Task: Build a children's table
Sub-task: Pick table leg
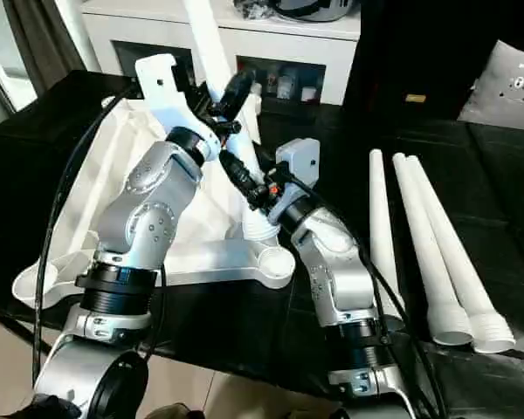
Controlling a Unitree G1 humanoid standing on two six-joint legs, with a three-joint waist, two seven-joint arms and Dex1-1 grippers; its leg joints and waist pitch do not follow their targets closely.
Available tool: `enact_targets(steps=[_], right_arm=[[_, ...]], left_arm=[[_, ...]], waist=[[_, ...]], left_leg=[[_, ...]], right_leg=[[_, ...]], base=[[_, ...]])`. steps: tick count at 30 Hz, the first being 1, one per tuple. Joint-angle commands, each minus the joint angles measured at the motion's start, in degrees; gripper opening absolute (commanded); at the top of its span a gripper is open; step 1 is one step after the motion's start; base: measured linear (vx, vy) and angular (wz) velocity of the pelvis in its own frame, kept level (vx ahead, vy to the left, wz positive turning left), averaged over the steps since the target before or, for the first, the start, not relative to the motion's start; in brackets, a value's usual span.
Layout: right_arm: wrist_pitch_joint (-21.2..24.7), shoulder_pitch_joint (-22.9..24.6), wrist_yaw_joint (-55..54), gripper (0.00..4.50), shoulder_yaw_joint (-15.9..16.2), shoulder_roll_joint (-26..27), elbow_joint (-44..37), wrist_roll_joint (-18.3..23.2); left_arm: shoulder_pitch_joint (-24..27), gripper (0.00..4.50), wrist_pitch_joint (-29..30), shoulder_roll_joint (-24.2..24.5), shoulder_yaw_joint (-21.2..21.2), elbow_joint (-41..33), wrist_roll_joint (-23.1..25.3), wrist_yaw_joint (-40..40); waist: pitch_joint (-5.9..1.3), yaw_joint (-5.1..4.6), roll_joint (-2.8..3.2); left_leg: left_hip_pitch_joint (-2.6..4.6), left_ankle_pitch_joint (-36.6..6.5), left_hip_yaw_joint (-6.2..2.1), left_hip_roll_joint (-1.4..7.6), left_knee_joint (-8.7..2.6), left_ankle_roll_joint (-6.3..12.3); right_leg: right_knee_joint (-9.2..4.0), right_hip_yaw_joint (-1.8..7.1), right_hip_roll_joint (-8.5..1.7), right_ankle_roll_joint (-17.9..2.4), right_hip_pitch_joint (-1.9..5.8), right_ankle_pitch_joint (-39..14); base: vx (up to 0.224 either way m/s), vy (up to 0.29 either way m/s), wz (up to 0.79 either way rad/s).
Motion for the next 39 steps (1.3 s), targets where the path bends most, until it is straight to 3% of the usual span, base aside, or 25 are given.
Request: enact_targets(steps=[1,7,14,16,24,27,28,32,39], right_arm=[[-2.99,-1.03,0.84,1.84,-0.37,-0.05,-1.2,1.34],[-3.2,-1.11,1.07,1.84,-0.33,-0.17,-0.75,1.19],[-1.41,-1.51,0.05,1.84,-0.37,-0.6,-0.24,1.44],[-1.28,-1.86,0.18,2.54,-0.47,-0.84,0.25,1.4],[3.46,-1.17,3.9,3.03,-0.7,-3.28,-1.81,4.42],[9.02,-0.96,5.22,3.42,-2.93,-5.35,-3.48,8.24],[12.94,-1.38,5.82,3.44,-5.05,-7.36,-3.52,10.93],[15.44,-1.75,6.93,3.9,-6.32,-9.78,-3.25,12.78],[21.61,-1.83,10.23,4.38,-7.32,-14.67,-4.93,15.67]], left_arm=[[1.31,2.15,0.79,-1.62,1.37,0.1,0.06,0.9],[1.72,1.84,1.43,-1.4,1.91,-0.09,-0.94,1.18],[1.89,1.82,1.62,-0.57,2.05,0.0,-1.67,1.99],[1.66,1.82,1.55,-0.21,2.21,0.39,-1.77,1.81],[-0.43,1.77,1.31,3.74,4.52,3.88,-2.59,-0.06],[-0.92,1.77,2.48,5.53,4.9,4.75,-3.89,-2.79],[-1.08,1.77,3.51,6.81,4.69,5.01,-4.97,-5.73],[-1.54,1.77,4.47,7.36,5.18,5.35,-6.51,-8.24],[-2.52,1.77,6.18,8.07,6.29,4.94,-10.57,-13.97]], waist=[[-4.17,-0.01,-0.3],[-4.1,-0.1,-0.3],[-4.07,-0.15,-0.25],[-4.1,-0.14,-0.13],[-4.2,-0.24,-0.33],[-4.25,0.05,-0.25],[-4.25,0.08,-0.43],[-4.25,0.61,-0.34],[-4.3,0.61,-0.5]], left_leg=[[0.8,-8.2,-1.39,4.7,-4.44,4.16],[0.8,-8.75,-1.35,4.62,-4.47,4.14],[0.83,-8.83,-1.38,4.66,-4.53,4.02],[0.81,-8.8,-1.39,4.62,-4.49,3.98],[0.78,-7.6,-1.44,4.45,-4.4,4.26],[1.01,-6.89,-1.42,4.58,-4.33,4.92],[1.0,-6.42,-1.35,4.6,-4.3,5.15],[1.1,-6.46,-1.15,4.47,-4.19,4.4],[0.87,-5.33,-1.11,4.35,-4.0,4.86]], right_leg=[[-3.61,2.45,-5.05,-14.73,3.31,-6.6],[-3.77,2.46,-4.94,-14.36,3.25,-7.86],[-3.78,2.46,-4.93,-14.18,3.25,-7.71],[-3.77,2.47,-4.95,-14.15,3.27,-7.67],[-3.61,2.39,-4.85,-13.95,3.5,-6.27],[-3.48,2.37,-4.87,-14.53,3.37,-5.64],[-3.46,2.38,-4.87,-14.79,3.36,-5.26],[-3.52,2.31,-4.95,-14.97,3.33,-6.84],[-3.52,2.25,-5.02,-15.25,3.58,-6.55]], base=[[0.0,0.0,0.0],[0.0,0.0,0.0],[0.0,0.0,0.0],[0.0,0.0,0.0],[0.0,0.0,0.0],[0.0,0.0,0.0],[0.0,0.0,0.0],[0.0,0.0,0.0],[0.0,0.0,0.0]])
